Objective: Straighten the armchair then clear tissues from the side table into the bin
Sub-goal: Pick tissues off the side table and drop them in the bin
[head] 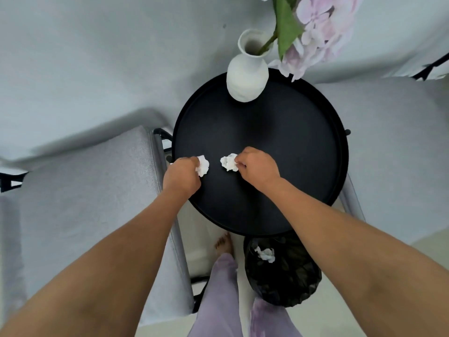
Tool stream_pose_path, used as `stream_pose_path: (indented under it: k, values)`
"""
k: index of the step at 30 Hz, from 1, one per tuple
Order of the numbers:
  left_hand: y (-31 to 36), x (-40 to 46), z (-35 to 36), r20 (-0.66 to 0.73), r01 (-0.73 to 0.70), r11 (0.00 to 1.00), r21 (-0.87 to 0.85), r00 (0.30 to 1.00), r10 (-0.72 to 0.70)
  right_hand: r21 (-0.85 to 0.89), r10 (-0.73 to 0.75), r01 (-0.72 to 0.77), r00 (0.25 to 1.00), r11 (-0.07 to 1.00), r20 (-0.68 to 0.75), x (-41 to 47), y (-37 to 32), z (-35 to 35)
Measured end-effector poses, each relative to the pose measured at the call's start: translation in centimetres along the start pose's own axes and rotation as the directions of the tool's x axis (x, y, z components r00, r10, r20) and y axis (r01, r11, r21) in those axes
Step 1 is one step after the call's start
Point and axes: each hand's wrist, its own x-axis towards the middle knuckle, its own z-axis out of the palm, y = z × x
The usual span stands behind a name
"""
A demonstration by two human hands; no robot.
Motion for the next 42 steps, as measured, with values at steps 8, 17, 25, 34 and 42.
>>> stream_pose_path:
  k: [8,17,25,34,42]
  values:
    - [3.5,-6.7,0.0,-0.106,-0.049,0.999,-0.017,0.993,0.047,0.030,0.001,0.001,0.998,1.000,-0.061,-8.2,2.6,-1.3]
    - [8.4,-18.1,5.1,-0.139,-0.167,0.979,-0.116,0.979,0.151,-0.052,-0.006,0.005,1.000,0.999,-0.020,-21.2,7.1,-2.6]
    - [9.6,-21.8,9.7,-0.050,-0.173,0.975,-0.138,0.985,0.167,-0.110,0.080,-0.052,0.961,0.993,0.266,-27.6,9.4,3.0]
    - [8.8,-23.2,13.8,0.059,-0.165,0.977,-0.134,0.983,0.174,-0.141,0.139,-0.123,0.984,0.982,0.110,-25.4,10.2,3.5]
    - [9.7,-24.1,17.6,0.150,-0.059,0.965,-0.256,0.984,0.100,-0.241,0.090,-0.048,0.982,0.969,0.166,-21.8,12.0,3.9]
